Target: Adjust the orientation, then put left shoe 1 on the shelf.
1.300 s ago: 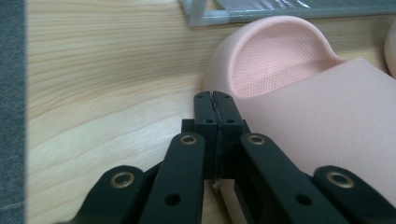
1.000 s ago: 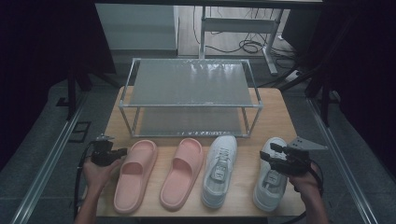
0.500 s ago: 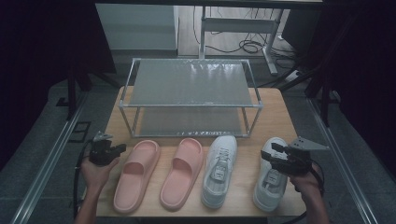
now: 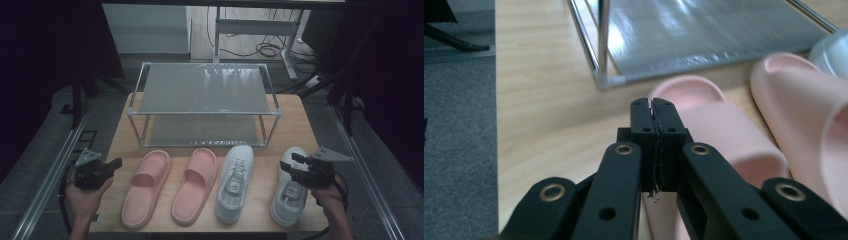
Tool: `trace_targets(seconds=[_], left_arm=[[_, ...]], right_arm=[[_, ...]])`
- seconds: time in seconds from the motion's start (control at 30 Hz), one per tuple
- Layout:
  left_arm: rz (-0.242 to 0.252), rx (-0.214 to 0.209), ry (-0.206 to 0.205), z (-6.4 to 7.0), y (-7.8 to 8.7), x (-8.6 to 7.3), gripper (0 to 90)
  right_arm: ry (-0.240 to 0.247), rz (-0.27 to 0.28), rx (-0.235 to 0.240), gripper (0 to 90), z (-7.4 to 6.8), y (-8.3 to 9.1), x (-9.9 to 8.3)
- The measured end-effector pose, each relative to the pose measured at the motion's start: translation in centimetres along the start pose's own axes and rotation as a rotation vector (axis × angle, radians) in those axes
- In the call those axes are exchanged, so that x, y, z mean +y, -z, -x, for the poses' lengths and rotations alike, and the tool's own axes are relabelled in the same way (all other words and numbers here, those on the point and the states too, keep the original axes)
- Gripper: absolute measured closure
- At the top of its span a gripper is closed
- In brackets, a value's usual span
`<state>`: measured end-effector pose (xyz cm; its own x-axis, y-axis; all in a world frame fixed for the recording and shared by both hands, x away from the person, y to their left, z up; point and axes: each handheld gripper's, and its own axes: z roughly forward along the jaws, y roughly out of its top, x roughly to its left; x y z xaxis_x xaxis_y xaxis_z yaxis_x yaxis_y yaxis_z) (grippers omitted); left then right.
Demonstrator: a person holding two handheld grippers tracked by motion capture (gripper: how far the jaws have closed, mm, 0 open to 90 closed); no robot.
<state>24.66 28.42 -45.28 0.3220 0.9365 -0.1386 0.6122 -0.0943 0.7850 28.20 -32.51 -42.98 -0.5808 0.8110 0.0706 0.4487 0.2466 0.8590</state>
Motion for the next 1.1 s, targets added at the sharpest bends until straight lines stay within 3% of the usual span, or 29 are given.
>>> trace_targets(seconds=[0.2, 0.43, 0.7, 0.97, 1.1], left_arm=[[-0.012, -0.034, 0.005, 1.8, 0.6, -2.4, 87.7], [-0.023, -0.061, -0.006, 2.7, 0.5, -2.9, 85.3], [-0.029, -0.089, -0.003, 4.1, 0.2, -3.2, 60.9], [-0.067, -0.131, -0.028, 6.1, -0.7, -4.1, 59.0], [-0.109, -0.151, -0.047, 7.3, -1.9, -5.1, 59.1]], right_arm=[[0.001, 0.004, -0.001, 42.0, -0.1, 0.0, 0.0], [0.001, 0.001, -0.002, 42.0, 0.0, 0.0, 0.0], [0.002, 0.001, -0.002, 42.0, 0.0, 0.2, -0.1], [0.006, -0.003, 0.003, 42.0, -0.2, -0.1, -0.1], [0.007, -0.002, 0.003, 42.0, -0.2, 0.0, -0.1]])
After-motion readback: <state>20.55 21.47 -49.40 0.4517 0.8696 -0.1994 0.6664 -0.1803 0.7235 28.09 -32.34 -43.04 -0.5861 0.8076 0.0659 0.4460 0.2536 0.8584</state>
